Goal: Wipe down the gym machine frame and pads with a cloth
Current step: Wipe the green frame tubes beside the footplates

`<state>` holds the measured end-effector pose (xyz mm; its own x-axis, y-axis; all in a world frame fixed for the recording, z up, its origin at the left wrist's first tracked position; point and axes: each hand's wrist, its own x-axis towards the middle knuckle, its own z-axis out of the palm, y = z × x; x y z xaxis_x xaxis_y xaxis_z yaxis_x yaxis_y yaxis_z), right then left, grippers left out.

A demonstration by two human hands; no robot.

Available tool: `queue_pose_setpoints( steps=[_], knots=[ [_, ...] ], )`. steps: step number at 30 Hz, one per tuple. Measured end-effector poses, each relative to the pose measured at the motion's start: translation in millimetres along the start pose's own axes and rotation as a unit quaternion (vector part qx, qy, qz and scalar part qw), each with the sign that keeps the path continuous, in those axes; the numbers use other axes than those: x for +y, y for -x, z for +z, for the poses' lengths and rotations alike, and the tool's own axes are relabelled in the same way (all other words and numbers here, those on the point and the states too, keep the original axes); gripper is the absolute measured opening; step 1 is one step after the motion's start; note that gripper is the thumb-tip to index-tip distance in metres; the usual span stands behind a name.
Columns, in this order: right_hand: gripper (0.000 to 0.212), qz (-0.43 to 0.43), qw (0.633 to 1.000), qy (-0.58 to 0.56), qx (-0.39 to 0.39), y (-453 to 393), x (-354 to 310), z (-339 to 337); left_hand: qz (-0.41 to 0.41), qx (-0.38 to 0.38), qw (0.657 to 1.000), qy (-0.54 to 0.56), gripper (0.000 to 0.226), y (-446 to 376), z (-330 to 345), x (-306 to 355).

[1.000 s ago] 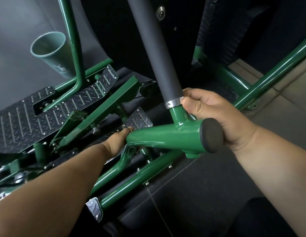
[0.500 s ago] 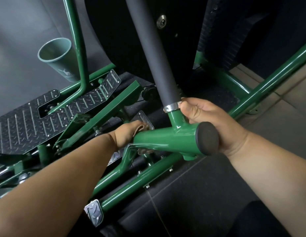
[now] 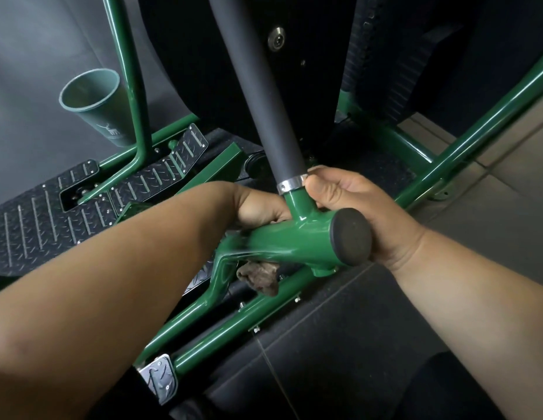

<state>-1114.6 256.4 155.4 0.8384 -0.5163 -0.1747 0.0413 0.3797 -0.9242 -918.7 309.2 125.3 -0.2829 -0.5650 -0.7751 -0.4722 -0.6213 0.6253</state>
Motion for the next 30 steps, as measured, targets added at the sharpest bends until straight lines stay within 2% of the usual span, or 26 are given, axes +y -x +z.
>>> queue_pose_setpoints(
  steps=[1, 2, 3, 5, 7, 8, 10, 12, 13, 15, 16, 17, 19, 21, 23, 25, 28, 30],
  knots=[
    [0.034, -0.001, 1.0, 0.005, 0.003, -1.3, 1.7, -0.8, 0.017, -0.028, 0.999, 0.003, 0.064, 4.2, 2.1, 0.4],
    [0.042, 0.001, 1.0, 0.005, 0.008, -1.6, 2.7, -0.9, 0.007, -0.026, 0.999, 0.019, 0.082, 7.0, 4.8, 4.9],
    [0.054, 0.0, 1.0, 0.01, 0.016, -3.1, 6.0, -2.1, 0.013, -0.021, 0.999, 0.022, 0.084, 6.7, 5.9, 7.1],
    [0.071, 0.001, 0.999, 0.007, 0.044, -4.5, 11.8, -1.7, 0.049, 0.002, 0.997, 0.062, 0.058, -7.4, -0.8, 6.3],
    [0.051, 0.023, 0.996, -0.002, 0.085, -7.9, 23.1, -6.1, 0.077, 0.028, 0.992, 0.095, 0.028, -4.0, 0.4, 0.6],
    [0.036, 0.041, 0.993, -0.004, 0.107, -9.9, 29.7, -9.6, 0.094, 0.043, 0.989, 0.103, 0.024, -0.5, -0.2, -0.8],
    [0.016, 0.089, 0.987, -0.027, 0.131, -10.4, 42.7, -16.3, 0.132, 0.036, 0.984, 0.111, 0.021, 5.8, 0.7, 0.5],
    [0.012, 0.146, 0.98, -0.038, 0.129, -5.2, 55.7, -17.7, 0.133, 0.057, 0.983, 0.112, 0.026, 9.6, 0.7, 0.4],
    [0.013, 0.17, 0.978, -0.007, 0.119, -2.7, 61.7, -16.9, 0.119, 0.079, 0.984, 0.107, 0.032, 8.7, -1.0, -4.3],
    [0.018, 0.207, 0.973, 0.034, 0.098, 3.8, 75.5, -15.8, 0.088, 0.104, 0.987, 0.082, 0.028, 3.0, -5.5, -20.0],
    [0.028, 0.217, 0.971, 0.039, 0.092, 5.0, 83.1, -16.2, 0.074, 0.107, 0.989, 0.071, 0.033, 1.4, -6.9, -27.5],
    [0.036, 0.227, 0.971, 0.03, 0.077, 5.8, 86.8, -13.8, 0.067, 0.115, 0.989, 0.065, 0.042, -0.8, -8.9, -35.8],
    [0.03, 0.248, 0.968, -0.01, 0.029, 6.6, 92.4, -4.4, 0.059, 0.117, 0.988, 0.087, 0.055, -3.9, -11.2, -51.1],
    [0.037, 0.27, 0.958, -0.096, 0.01, 6.4, 97.7, 8.1, 0.057, 0.152, 0.98, 0.111, 0.057, 2.0, -8.1, -50.3],
    [0.046, 0.272, 0.949, -0.16, 0.023, 4.3, 104.9, 14.8, 0.068, 0.202, 0.972, 0.096, 0.04, 10.0, -5.2, -56.5],
    [0.045, 0.253, 0.953, -0.165, 0.037, 2.6, 108.5, 17.3, 0.099, 0.245, 0.959, 0.098, 0.03, 18.1, -0.2, -66.5],
    [0.04, 0.235, 0.951, -0.199, 0.038, 3.2, 110.0, 19.8, 0.134, 0.291, 0.931, 0.177, 0.028, 25.6, 8.5, -94.1],
    [0.042, 0.24, 0.945, -0.223, 0.02, 2.5, 110.1, 26.7, 0.133, 0.318, 0.919, 0.192, 0.034, 26.8, 11.1, -112.6]
  ],
)
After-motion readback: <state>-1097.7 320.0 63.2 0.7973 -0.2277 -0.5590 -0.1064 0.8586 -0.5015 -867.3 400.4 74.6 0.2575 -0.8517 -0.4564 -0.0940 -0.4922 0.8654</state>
